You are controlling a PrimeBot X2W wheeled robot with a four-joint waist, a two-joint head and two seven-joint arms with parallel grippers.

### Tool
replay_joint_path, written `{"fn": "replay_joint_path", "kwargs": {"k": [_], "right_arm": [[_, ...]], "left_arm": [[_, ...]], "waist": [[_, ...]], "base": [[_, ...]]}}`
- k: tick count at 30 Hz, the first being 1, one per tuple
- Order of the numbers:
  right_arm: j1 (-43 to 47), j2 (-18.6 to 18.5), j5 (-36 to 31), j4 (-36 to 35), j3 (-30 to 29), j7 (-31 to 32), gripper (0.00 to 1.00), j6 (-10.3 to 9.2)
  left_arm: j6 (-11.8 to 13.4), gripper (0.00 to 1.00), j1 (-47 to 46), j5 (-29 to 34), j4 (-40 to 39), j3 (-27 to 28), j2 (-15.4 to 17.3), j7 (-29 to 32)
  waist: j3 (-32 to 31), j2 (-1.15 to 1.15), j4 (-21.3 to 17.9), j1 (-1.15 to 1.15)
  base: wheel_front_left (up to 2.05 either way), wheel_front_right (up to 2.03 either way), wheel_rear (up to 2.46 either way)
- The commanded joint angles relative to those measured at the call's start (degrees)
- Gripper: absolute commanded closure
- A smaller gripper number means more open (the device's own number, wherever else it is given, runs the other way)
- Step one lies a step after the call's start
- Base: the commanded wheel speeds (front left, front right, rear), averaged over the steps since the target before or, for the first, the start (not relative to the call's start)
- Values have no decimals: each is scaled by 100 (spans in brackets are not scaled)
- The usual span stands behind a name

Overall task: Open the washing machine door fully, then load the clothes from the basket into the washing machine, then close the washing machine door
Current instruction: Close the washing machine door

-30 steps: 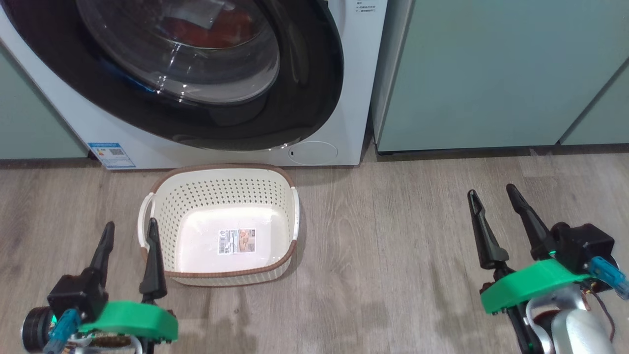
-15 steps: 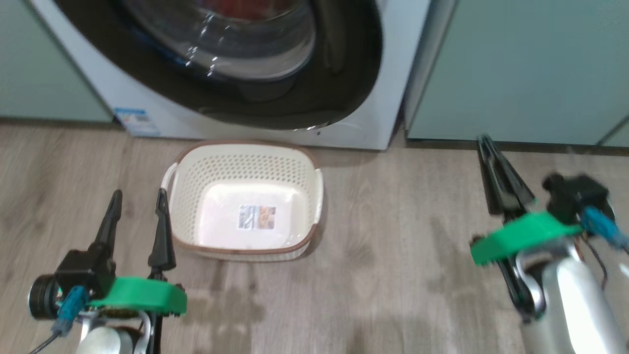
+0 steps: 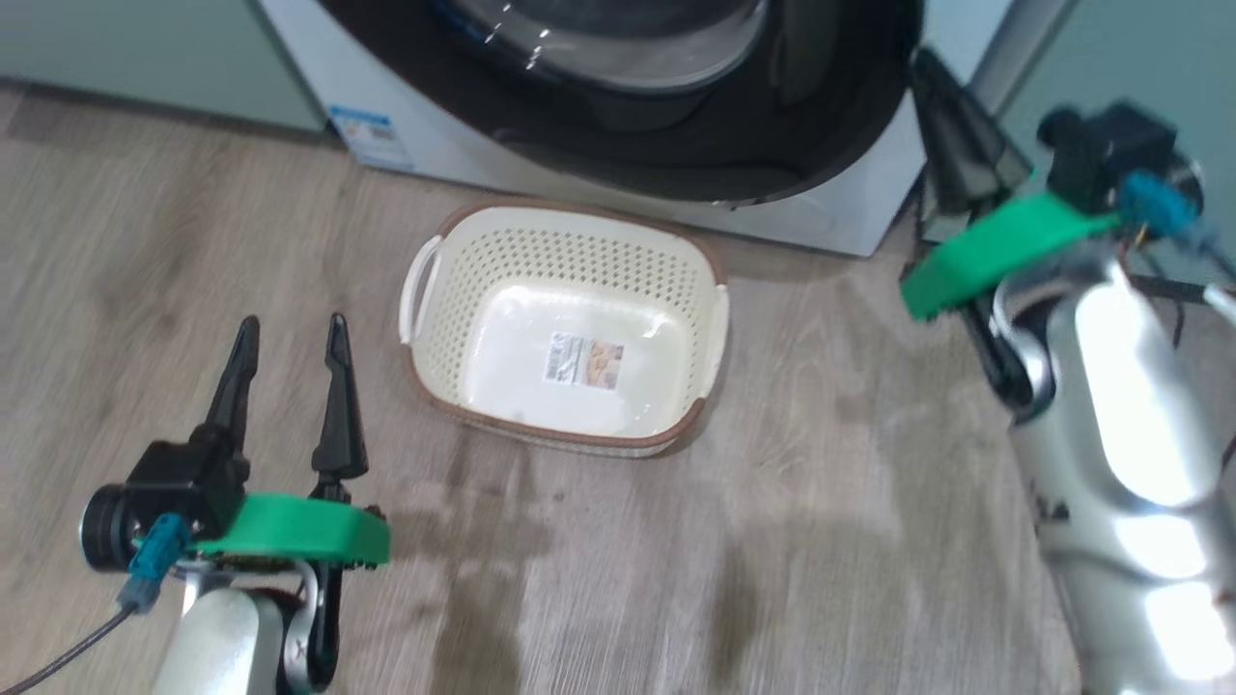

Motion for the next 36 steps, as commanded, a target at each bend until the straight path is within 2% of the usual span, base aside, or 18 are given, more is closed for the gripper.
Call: {"fn": "replay_joint_path", "kwargs": {"k": [1,11,19,36], "right_arm": [[-313,28,-13,-40,118,-77,100,0],[-1461,-33,-12,1319,252,-405,100,0],[-2106,-137,82,2074,315,-606,100,0],[-3569,-444,-44,3644,-47,-811,100,0]], "left_arm": [[-38,0,-244,-13,-160,196,30,-64],[-142,0,-462,50,-68,246,-107,-78],[-267,0,-564,132,-84,287,-224,-79],[-511,0,-968,162,-24,301,-425,-79]], "waist": [[99,0,107,0],[288,0,256,0],[418,0,313,0],[846,0,479,0]], "base": [[0,0,0],[0,0,0],[0,0,0],[0,0,0]]}}
